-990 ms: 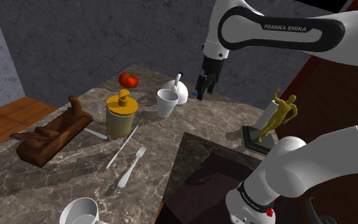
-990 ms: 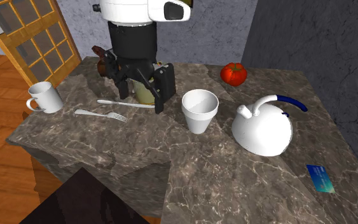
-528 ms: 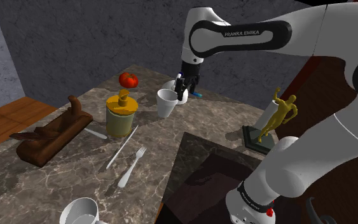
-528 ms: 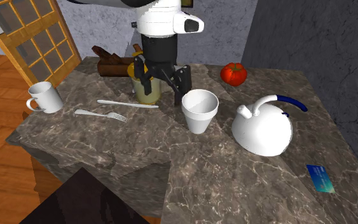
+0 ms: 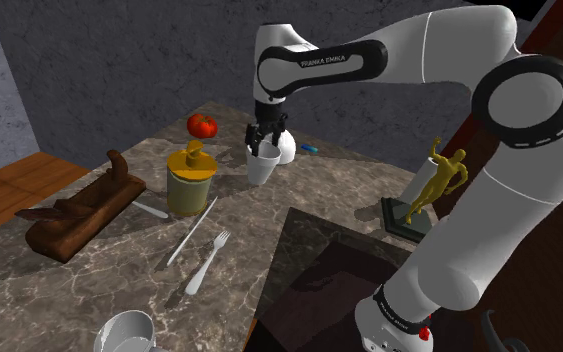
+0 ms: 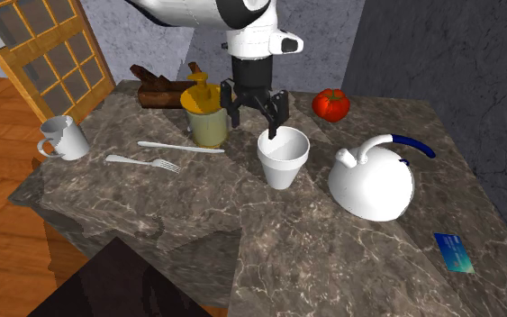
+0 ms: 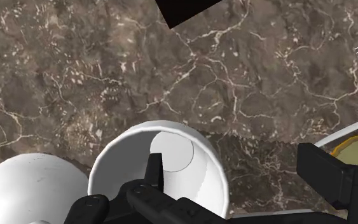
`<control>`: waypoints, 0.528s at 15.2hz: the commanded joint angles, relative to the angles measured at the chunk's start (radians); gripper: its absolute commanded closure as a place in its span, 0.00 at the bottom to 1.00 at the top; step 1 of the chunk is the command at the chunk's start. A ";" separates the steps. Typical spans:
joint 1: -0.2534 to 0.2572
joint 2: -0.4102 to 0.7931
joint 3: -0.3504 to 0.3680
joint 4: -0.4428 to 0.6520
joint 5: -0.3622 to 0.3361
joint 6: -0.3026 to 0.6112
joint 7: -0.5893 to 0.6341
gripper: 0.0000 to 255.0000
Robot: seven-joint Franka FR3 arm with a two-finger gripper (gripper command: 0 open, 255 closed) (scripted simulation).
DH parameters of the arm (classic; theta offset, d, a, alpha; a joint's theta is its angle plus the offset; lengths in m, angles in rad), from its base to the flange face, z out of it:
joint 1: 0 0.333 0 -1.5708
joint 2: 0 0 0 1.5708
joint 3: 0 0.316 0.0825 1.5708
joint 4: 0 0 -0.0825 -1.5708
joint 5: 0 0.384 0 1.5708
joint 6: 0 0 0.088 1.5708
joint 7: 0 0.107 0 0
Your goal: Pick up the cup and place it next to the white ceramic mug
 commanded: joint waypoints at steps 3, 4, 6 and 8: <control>0.010 0.154 0.003 0.139 -0.023 0.015 0.033 0.00; 0.010 0.156 0.002 0.128 -0.024 0.028 0.033 0.00; 0.008 0.161 0.001 0.108 -0.026 0.054 0.034 0.00; 0.007 0.167 -0.001 0.089 -0.027 0.079 0.035 0.00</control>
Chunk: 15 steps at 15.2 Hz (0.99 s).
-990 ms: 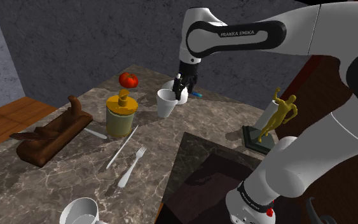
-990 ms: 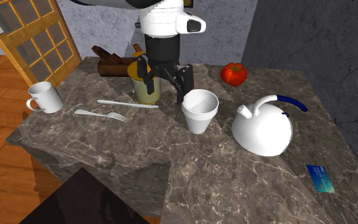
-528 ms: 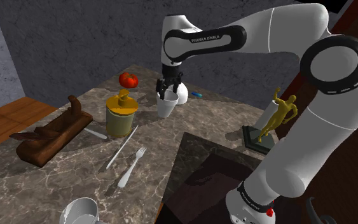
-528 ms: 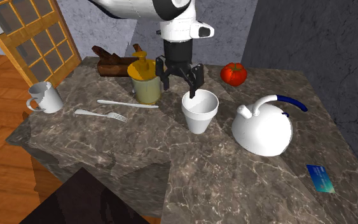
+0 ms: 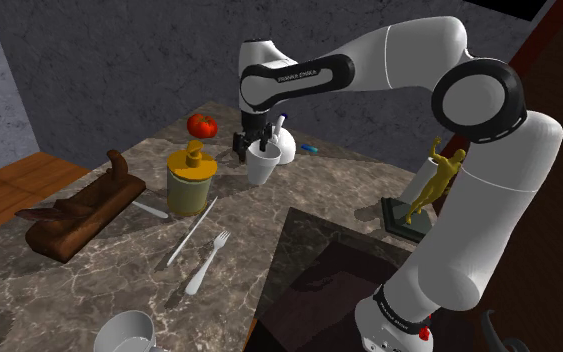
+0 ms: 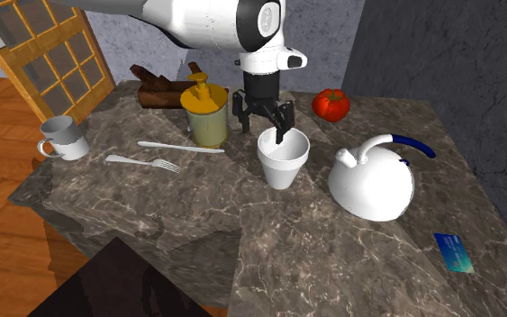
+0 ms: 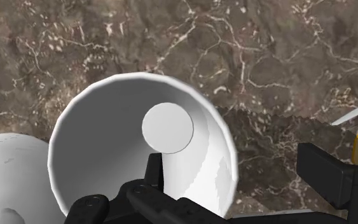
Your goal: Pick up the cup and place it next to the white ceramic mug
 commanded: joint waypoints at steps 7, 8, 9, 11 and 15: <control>-0.002 0.015 -0.002 -0.027 -0.003 0.043 0.003 0.00; -0.002 0.015 -0.002 -0.027 -0.003 0.043 0.003 0.00; -0.002 0.015 -0.002 -0.027 -0.003 0.043 0.003 0.00; -0.002 0.015 -0.002 -0.027 -0.003 0.043 0.003 1.00; -0.002 0.015 -0.002 -0.027 -0.003 0.043 0.003 1.00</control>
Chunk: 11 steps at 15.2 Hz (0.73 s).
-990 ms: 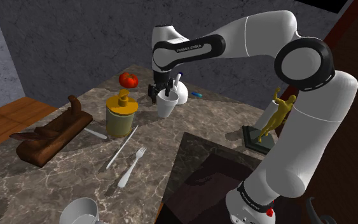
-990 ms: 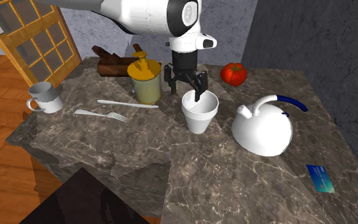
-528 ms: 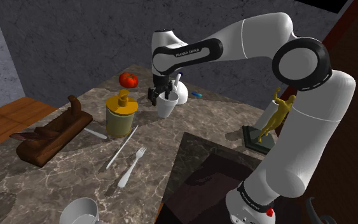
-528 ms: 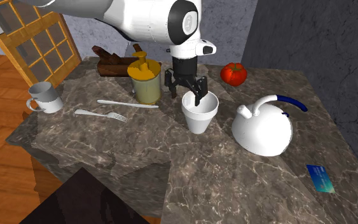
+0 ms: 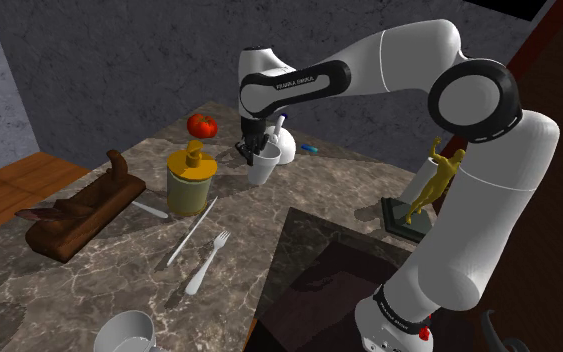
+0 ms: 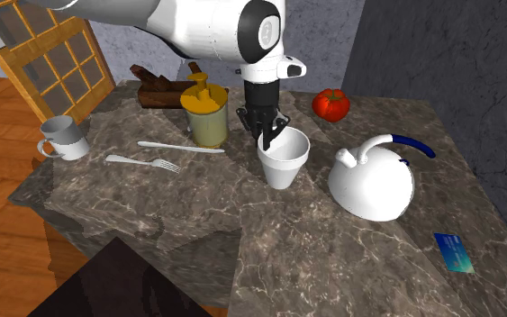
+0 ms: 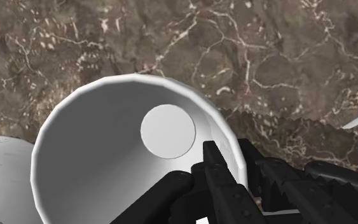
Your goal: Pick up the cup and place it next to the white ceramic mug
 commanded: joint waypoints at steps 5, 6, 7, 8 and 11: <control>0.000 0.001 0.000 0.000 0.000 0.000 0.000 1.00; 0.000 -0.005 0.000 0.006 0.001 -0.012 -0.002 1.00; 0.000 -0.010 0.001 0.012 0.002 -0.024 -0.003 1.00; 0.000 -0.015 0.001 0.019 0.003 -0.036 -0.005 1.00; 0.000 -0.030 0.001 0.041 0.005 -0.072 -0.009 1.00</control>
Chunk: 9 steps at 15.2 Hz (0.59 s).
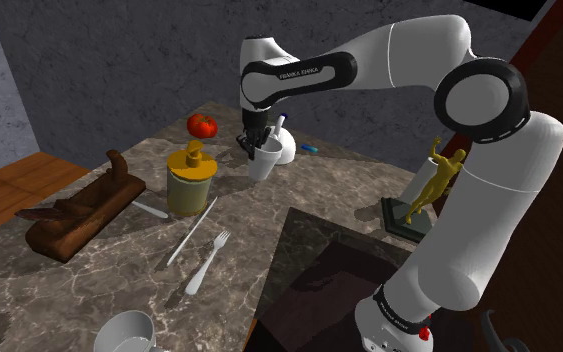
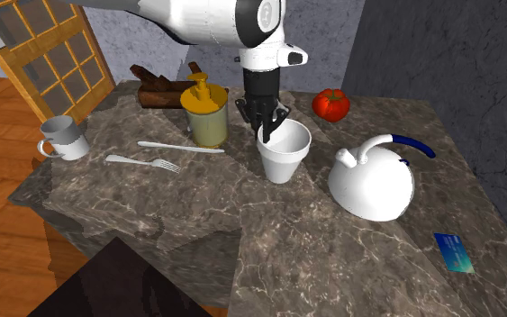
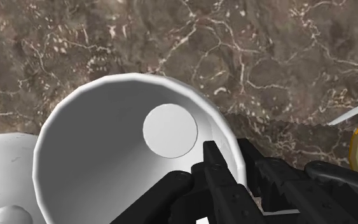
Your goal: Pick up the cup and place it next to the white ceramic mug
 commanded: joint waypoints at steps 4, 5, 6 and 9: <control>0.000 -0.020 0.000 0.043 0.004 -0.063 -0.009 1.00; 0.000 -0.024 0.000 0.052 0.004 -0.075 -0.010 1.00; 0.000 -0.027 0.001 0.061 0.005 -0.087 -0.011 1.00; 0.000 -0.036 0.001 0.089 0.007 -0.124 -0.016 1.00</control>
